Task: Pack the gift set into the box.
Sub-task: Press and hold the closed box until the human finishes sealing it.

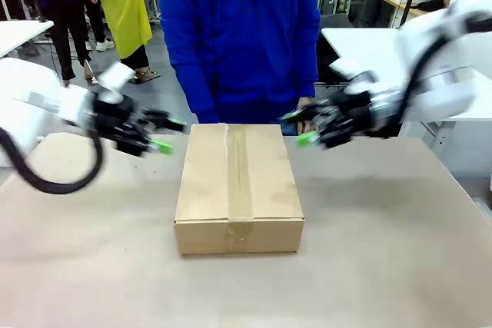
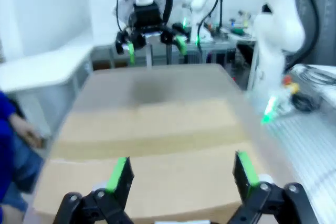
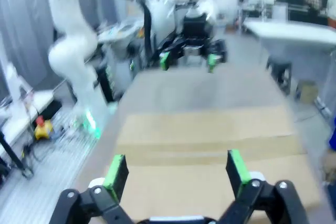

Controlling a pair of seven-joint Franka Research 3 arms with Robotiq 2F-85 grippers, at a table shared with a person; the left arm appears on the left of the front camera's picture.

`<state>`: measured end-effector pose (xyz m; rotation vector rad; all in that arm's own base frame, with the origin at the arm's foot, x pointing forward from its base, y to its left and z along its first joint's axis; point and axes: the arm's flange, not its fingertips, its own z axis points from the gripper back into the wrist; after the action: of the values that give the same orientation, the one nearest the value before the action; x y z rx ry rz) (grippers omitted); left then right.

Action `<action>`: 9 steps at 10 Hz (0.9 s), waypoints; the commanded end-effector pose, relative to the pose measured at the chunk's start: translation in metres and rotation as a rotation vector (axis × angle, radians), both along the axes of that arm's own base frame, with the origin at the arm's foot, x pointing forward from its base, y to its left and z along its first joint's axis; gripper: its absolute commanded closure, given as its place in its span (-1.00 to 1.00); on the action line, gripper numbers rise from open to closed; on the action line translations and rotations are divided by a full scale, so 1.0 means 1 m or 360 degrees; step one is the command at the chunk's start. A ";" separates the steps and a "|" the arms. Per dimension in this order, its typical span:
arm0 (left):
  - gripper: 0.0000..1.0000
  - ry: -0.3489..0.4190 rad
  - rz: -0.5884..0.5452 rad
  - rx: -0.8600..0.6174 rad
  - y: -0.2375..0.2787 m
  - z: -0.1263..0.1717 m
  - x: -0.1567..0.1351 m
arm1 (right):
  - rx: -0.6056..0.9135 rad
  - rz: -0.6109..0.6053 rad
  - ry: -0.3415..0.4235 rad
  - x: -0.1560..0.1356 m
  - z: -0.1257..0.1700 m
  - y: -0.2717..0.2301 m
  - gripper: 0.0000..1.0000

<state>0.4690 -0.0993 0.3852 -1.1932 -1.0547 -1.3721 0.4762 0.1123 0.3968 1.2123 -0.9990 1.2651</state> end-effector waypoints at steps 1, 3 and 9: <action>-1.00 0.0062 0.0210 -0.0330 0.107 0.017 -0.043 | 0.0222 -0.0399 0.0054 -0.052 0.004 -0.116 -1.00; -1.00 -0.0007 0.0503 -0.0656 0.171 -0.008 -0.073 | 0.0421 -0.0756 0.0068 -0.089 -0.031 -0.179 -1.00; -1.00 0.0040 0.0346 -0.0486 0.163 0.019 -0.074 | 0.0310 -0.0600 0.0092 -0.085 -0.007 -0.177 -1.00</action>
<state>0.3982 0.0565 0.4020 -1.2721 -1.3853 -1.0568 0.3920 -0.0588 0.3868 1.1191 -1.2719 0.8642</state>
